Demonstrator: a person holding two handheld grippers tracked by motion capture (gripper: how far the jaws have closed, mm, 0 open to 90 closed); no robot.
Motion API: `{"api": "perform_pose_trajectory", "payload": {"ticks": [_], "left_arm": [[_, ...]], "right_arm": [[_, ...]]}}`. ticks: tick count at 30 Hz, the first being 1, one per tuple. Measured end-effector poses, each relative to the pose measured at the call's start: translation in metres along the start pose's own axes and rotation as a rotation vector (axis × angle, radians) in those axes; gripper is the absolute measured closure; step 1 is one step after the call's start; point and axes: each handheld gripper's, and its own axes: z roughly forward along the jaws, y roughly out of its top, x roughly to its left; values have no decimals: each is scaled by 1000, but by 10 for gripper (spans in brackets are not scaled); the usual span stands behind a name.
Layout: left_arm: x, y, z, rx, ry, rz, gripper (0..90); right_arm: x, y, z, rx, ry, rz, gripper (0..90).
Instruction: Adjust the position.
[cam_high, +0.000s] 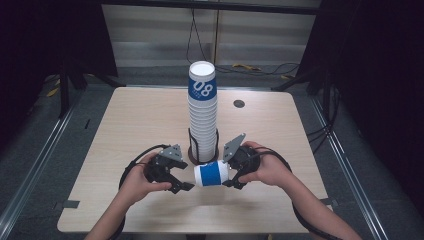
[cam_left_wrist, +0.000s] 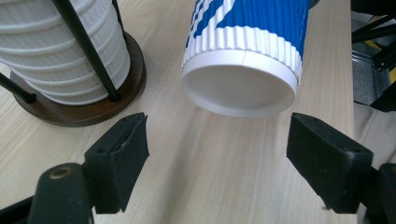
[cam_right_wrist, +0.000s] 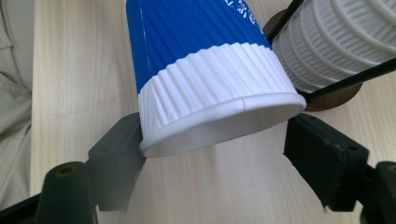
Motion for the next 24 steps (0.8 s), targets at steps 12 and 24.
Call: {"api": "perform_pose_trajectory", "payload": {"ticks": [12, 24], "left_arm": [[-1, 0, 3, 23, -2, 13, 199], [-3, 3, 2, 41, 13, 33, 199]], "right_arm": [[2, 13, 1, 81, 10, -42, 213], [1, 22, 0, 106, -6, -76, 212]]}}
